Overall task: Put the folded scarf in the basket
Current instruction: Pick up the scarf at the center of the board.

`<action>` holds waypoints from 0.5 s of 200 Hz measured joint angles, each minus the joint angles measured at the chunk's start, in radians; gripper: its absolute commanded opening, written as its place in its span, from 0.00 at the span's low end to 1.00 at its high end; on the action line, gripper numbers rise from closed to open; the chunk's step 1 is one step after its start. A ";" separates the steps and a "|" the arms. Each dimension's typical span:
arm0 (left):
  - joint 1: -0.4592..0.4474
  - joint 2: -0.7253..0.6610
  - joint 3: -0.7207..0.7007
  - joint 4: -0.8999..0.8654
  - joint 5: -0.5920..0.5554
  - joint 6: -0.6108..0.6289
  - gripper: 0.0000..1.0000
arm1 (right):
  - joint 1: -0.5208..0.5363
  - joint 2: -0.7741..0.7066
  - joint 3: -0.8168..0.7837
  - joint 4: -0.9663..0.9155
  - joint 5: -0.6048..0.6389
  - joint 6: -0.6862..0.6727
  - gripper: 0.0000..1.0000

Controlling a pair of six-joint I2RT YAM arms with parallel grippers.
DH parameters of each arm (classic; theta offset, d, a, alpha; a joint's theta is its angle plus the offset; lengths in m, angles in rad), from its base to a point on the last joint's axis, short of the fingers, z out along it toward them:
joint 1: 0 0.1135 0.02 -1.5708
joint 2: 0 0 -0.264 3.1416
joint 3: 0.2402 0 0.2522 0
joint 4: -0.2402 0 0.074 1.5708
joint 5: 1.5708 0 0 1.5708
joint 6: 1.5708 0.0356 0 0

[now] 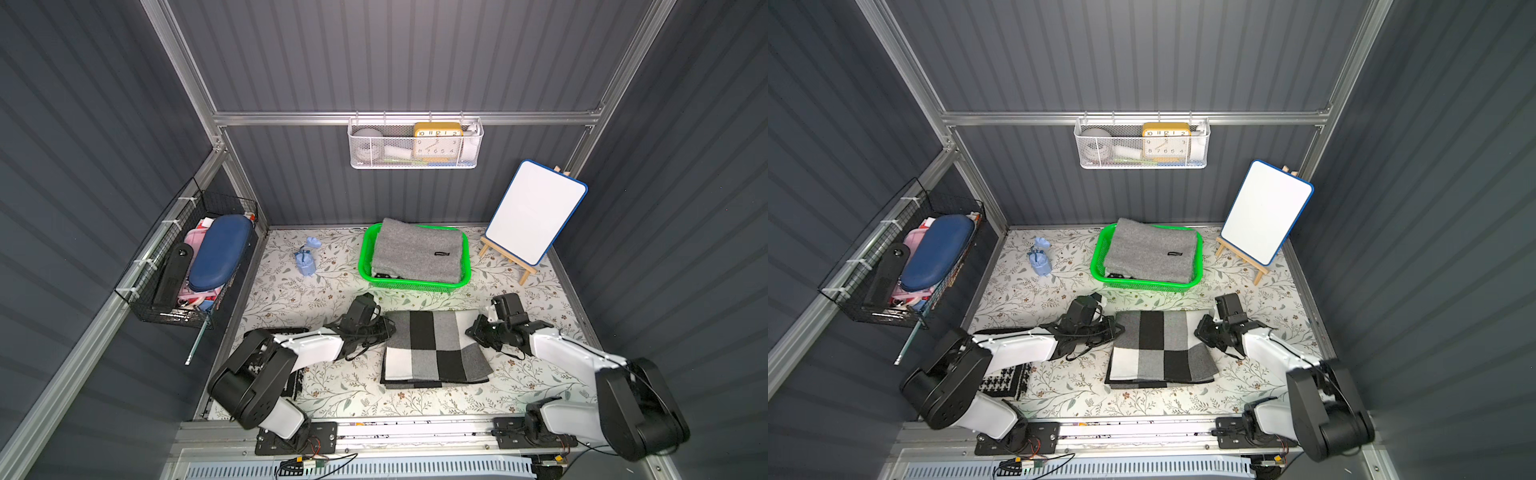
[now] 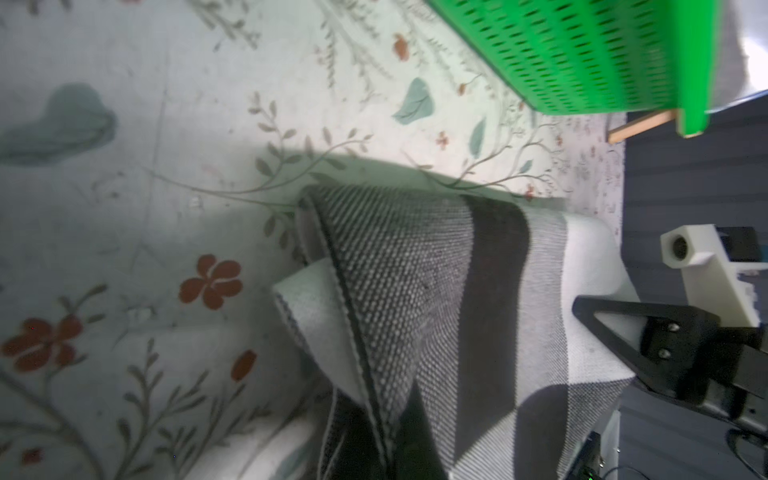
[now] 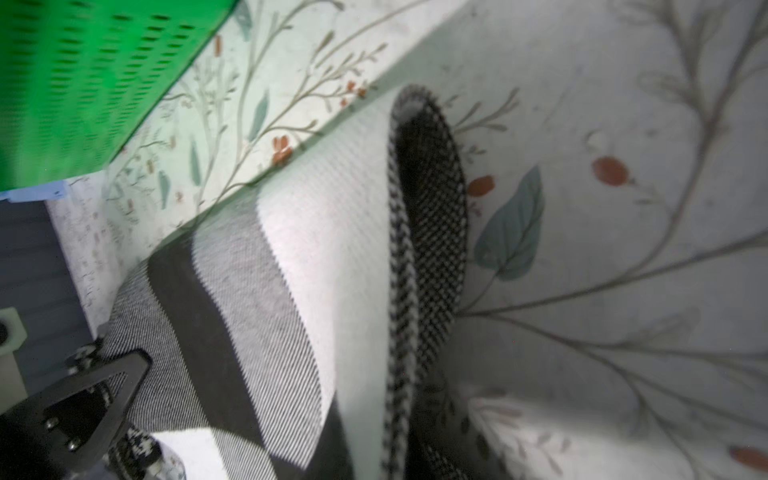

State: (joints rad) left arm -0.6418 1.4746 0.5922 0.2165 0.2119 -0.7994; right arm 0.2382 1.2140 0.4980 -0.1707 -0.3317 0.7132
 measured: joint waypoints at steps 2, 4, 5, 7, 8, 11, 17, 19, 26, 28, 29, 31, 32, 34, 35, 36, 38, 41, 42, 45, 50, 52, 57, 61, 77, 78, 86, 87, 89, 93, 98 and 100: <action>0.000 -0.016 -0.002 -0.001 0.000 0.003 0.00 | 0.001 -0.019 -0.003 -0.004 -0.003 0.000 0.00; 0.000 -0.027 -0.004 -0.002 -0.001 0.006 0.00 | 0.002 -0.033 -0.007 -0.005 -0.005 0.000 0.00; 0.000 -0.033 -0.006 -0.002 -0.001 0.008 0.00 | 0.003 -0.043 -0.010 -0.007 -0.006 0.000 0.00; -0.001 -0.066 -0.010 -0.004 -0.001 0.013 0.00 | 0.004 -0.063 -0.013 -0.012 -0.010 0.001 0.00; -0.001 -0.066 -0.010 -0.004 -0.001 0.013 0.00 | 0.004 -0.063 -0.013 -0.012 -0.010 0.001 0.00; -0.001 -0.077 -0.012 -0.004 -0.001 0.016 0.00 | 0.006 -0.095 -0.019 -0.015 -0.013 0.001 0.00; -0.002 -0.141 -0.018 -0.008 -0.003 0.028 0.00 | 0.011 -0.164 -0.029 -0.025 -0.021 0.004 0.00; -0.002 -0.154 -0.019 -0.008 -0.003 0.030 0.00 | 0.012 -0.180 -0.030 -0.027 -0.024 0.004 0.00; -0.003 -0.205 -0.020 -0.009 -0.005 0.040 0.00 | 0.016 -0.237 -0.036 -0.032 -0.030 0.010 0.00; -0.003 -0.218 -0.020 -0.009 -0.006 0.043 0.00 | 0.017 -0.256 -0.037 -0.035 -0.032 0.011 0.00; -0.003 -0.223 -0.020 -0.009 -0.006 0.043 0.00 | 0.018 -0.265 -0.037 -0.035 -0.033 0.012 0.00; -0.003 -0.238 -0.020 -0.008 -0.008 0.047 0.00 | 0.019 -0.285 -0.039 -0.035 -0.034 0.015 0.00; -0.003 -0.245 -0.020 -0.008 -0.008 0.048 0.00 | 0.019 -0.292 -0.039 -0.035 -0.035 0.016 0.00; -0.003 -0.262 -0.019 -0.008 -0.008 0.051 0.00 | 0.020 -0.314 -0.040 -0.036 -0.037 0.018 0.00; -0.003 -0.267 -0.019 -0.008 -0.008 0.051 0.00 | 0.020 -0.322 -0.040 -0.036 -0.038 0.019 0.00; -0.003 -0.272 -0.019 -0.008 -0.008 0.052 0.00 | 0.020 -0.328 -0.040 -0.036 -0.039 0.021 0.00; -0.003 -0.282 -0.019 -0.008 -0.009 0.054 0.00 | 0.021 -0.345 -0.042 -0.035 -0.040 0.025 0.00; -0.003 -0.302 -0.019 -0.008 -0.010 0.057 0.00 | 0.021 -0.364 -0.042 -0.035 -0.041 0.027 0.00; -0.003 -0.306 -0.019 -0.008 -0.011 0.058 0.00 | 0.021 -0.372 -0.042 -0.035 -0.041 0.029 0.00; -0.003 -0.323 -0.019 -0.008 -0.013 0.061 0.00 | 0.022 -0.388 -0.042 -0.034 -0.042 0.033 0.00; -0.003 -0.343 -0.018 -0.008 -0.017 0.066 0.00 | 0.023 -0.424 -0.042 -0.032 -0.042 0.040 0.00; -0.003 -0.349 -0.018 -0.009 -0.019 0.068 0.00 | 0.023 -0.436 -0.042 -0.031 -0.042 0.043 0.00; -0.003 -0.361 -0.014 -0.011 -0.025 0.075 0.00 | 0.024 -0.460 -0.042 -0.027 -0.042 0.050 0.00; -0.003 -0.367 -0.008 -0.013 -0.029 0.079 0.00 | 0.024 -0.474 -0.042 -0.023 -0.039 0.054 0.00; -0.003 -0.355 0.024 -0.025 -0.047 0.106 0.00 | 0.026 -0.509 -0.037 -0.007 -0.025 0.069 0.00; -0.003 -0.353 0.027 -0.027 -0.048 0.107 0.00 | 0.026 -0.509 -0.036 -0.007 -0.023 0.070 0.00; -0.003 -0.333 0.056 -0.040 -0.060 0.122 0.00 | 0.026 -0.503 -0.022 -0.009 -0.014 0.074 0.00; -0.003 -0.328 0.062 -0.043 -0.062 0.125 0.00 | 0.026 -0.502 -0.019 -0.009 -0.013 0.074 0.00; -0.003 -0.320 0.071 -0.046 -0.065 0.130 0.00 | 0.026 -0.498 -0.011 -0.010 -0.010 0.074 0.00; -0.003 -0.309 0.087 -0.051 -0.071 0.135 0.00 | 0.026 -0.486 0.002 -0.010 -0.007 0.075 0.00; -0.003 -0.289 0.111 -0.060 -0.082 0.147 0.00 | 0.026 -0.468 0.019 -0.010 -0.003 0.074 0.00; -0.003 -0.283 0.120 -0.063 -0.085 0.150 0.00 | 0.026 -0.462 0.027 -0.010 -0.002 0.074 0.00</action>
State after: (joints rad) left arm -0.6445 1.1915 0.7124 0.1539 0.1272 -0.6491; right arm 0.2646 0.7525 0.5255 -0.1810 -0.3336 0.7872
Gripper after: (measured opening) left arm 0.078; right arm 0.101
